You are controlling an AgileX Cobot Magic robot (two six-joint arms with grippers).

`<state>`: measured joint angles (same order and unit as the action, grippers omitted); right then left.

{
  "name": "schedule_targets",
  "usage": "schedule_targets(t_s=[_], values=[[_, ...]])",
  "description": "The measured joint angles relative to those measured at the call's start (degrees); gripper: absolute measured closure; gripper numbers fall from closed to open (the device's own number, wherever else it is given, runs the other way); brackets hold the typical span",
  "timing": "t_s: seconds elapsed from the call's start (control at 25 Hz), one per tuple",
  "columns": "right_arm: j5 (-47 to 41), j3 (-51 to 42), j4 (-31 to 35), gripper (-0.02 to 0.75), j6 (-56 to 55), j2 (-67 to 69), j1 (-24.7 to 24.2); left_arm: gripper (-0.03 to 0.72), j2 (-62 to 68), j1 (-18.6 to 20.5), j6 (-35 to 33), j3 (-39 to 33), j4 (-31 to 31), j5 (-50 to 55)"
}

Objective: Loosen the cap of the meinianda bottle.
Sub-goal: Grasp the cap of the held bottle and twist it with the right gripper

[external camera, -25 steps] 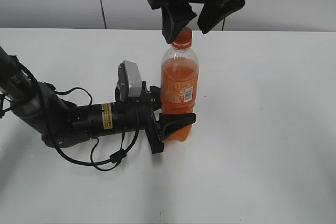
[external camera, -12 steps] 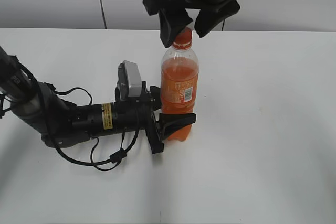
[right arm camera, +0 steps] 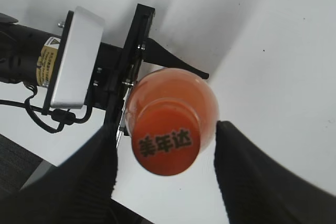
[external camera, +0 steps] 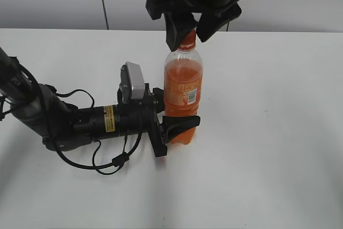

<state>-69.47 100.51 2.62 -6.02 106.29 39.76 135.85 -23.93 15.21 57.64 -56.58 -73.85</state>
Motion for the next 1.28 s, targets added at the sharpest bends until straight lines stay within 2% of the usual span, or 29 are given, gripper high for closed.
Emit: schedule_targets(t_s=[1.28], values=[[-0.2, 0.0, 0.2, 0.309, 0.1, -0.2, 0.0, 0.293, 0.0, 0.0, 0.0, 0.0, 0.0, 0.0]])
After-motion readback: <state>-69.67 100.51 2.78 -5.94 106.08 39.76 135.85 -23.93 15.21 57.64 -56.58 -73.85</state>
